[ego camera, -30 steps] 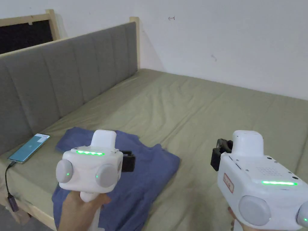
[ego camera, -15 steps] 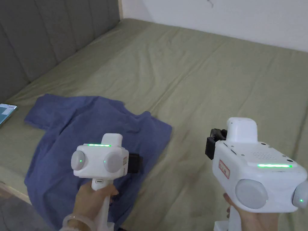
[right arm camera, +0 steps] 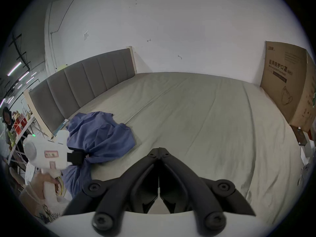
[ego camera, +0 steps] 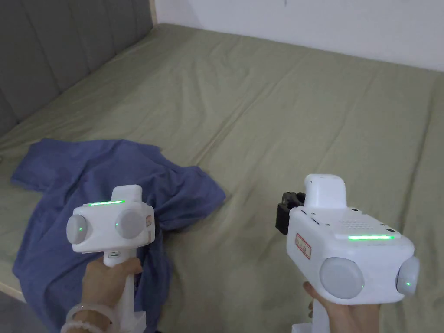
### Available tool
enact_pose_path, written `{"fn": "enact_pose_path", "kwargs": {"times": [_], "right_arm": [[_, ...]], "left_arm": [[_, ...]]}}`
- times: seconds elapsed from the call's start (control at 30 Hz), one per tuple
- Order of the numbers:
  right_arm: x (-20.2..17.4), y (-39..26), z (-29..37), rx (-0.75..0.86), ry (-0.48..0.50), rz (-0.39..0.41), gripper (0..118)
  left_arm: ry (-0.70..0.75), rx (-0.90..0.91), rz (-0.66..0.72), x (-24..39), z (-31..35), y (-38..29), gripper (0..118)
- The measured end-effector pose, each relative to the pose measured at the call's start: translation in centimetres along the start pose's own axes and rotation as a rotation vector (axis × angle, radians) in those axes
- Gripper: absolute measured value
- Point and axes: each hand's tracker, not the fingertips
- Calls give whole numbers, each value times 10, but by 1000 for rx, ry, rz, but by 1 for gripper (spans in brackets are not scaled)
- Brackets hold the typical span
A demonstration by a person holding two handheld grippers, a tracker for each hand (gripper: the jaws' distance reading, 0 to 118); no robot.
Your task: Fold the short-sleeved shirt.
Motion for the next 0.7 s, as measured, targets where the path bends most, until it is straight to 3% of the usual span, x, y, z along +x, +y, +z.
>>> {"fn": "enact_pose_path", "kwargs": {"times": [0.07, 0.2, 0.33, 0.43, 0.7], "right_arm": [[6, 0, 6, 4, -8, -8, 0], [21, 3, 21, 26, 1, -31, 0], [42, 10, 45, 64, -35, -63, 0], [64, 16, 67, 114, -76, -114, 0], [135, 22, 149, 239, -237, -206, 0]], "left_arm": [[-68, 1, 68, -8, 15, 5, 4], [-30, 76, -11, 13, 53, 38, 4], [-150, 157, 10, 48, 94, 71, 5], [-181, 200, -85, 92, 122, 79, 5], [-513, 319, -315, 242, 221, 68, 5]]}}
